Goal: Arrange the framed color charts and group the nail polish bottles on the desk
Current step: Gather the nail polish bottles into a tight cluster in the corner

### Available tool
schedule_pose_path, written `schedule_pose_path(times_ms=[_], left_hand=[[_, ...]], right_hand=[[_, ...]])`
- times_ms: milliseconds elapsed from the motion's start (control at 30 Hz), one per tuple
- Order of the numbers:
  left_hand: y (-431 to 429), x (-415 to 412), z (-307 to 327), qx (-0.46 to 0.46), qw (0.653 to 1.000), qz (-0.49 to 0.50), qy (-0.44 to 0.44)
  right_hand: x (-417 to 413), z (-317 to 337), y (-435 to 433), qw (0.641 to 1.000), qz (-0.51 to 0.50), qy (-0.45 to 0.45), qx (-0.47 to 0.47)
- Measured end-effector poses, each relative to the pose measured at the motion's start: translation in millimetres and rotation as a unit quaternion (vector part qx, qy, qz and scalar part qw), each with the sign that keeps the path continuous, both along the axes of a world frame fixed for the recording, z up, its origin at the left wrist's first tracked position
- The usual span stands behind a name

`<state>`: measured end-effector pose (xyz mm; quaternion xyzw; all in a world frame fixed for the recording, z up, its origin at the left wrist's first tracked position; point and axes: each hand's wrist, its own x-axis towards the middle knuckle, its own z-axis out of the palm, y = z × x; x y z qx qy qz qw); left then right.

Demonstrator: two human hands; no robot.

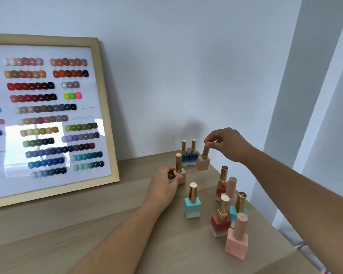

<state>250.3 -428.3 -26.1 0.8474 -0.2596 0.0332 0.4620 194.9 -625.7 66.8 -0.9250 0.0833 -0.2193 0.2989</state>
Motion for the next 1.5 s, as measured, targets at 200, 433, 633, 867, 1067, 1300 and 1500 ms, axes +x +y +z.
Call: schedule_pose_path(times_ms=[200,433,633,867,1067,1300,1500], left_hand=[[-28,18,1,0.007,1.0,-0.004,0.001],[-34,25,-3,0.002,1.0,-0.002,0.006],[-32,28,-4,-0.021,1.0,0.006,0.008],[-38,34,-6,-0.032,0.999,0.01,0.012],[-45,41,-9,-0.056,0.998,0.032,0.009],[-50,46,-10,-0.062,0.997,0.055,0.001],[-56,54,-10,-0.059,0.996,0.065,0.0]], right_hand=[[20,-15,-16,1.0,0.004,0.006,0.004],[28,-30,-12,0.999,0.027,-0.009,0.044],[11,-64,-20,0.98,0.033,-0.028,0.194],[19,-85,-18,0.974,0.064,0.01,0.218],[34,-89,-8,0.974,0.043,-0.025,0.219],[37,-92,-10,0.973,0.008,-0.042,0.227],[43,-94,-12,0.978,0.007,-0.032,0.207]])
